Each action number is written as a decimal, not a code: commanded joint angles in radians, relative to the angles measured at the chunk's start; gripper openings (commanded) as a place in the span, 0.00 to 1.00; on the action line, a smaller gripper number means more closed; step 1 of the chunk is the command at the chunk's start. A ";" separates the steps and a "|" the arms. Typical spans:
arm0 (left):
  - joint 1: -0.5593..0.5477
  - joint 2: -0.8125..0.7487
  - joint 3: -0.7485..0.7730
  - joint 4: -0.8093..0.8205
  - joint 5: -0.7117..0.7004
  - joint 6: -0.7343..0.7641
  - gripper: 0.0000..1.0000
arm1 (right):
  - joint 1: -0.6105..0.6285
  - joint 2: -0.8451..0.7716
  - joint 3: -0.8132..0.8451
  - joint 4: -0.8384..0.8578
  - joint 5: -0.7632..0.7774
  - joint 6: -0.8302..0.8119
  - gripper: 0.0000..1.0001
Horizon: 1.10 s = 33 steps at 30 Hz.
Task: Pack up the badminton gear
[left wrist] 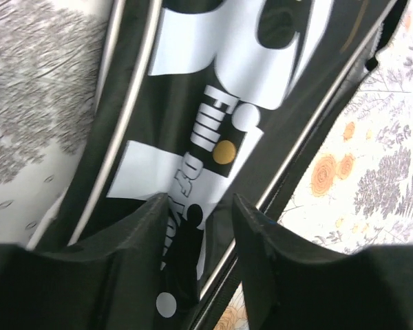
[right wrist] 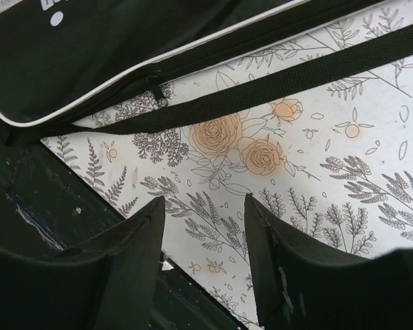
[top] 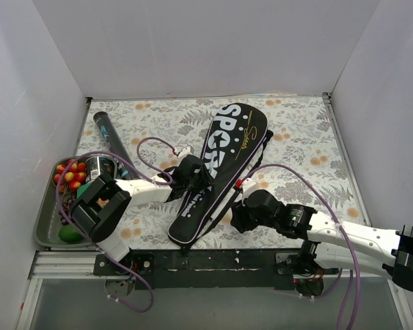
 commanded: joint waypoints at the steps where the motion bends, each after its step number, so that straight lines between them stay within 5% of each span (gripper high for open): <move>1: -0.016 0.116 -0.016 -0.205 0.028 0.077 0.49 | 0.000 0.051 0.028 0.078 -0.076 -0.103 0.59; 7: -0.018 0.150 0.001 -0.215 0.039 0.163 0.60 | 0.009 0.129 0.063 0.124 -0.149 -0.198 0.59; 33: -0.024 0.121 -0.019 -0.272 -0.015 0.261 0.56 | 0.016 0.436 0.127 0.380 -0.169 -0.343 0.55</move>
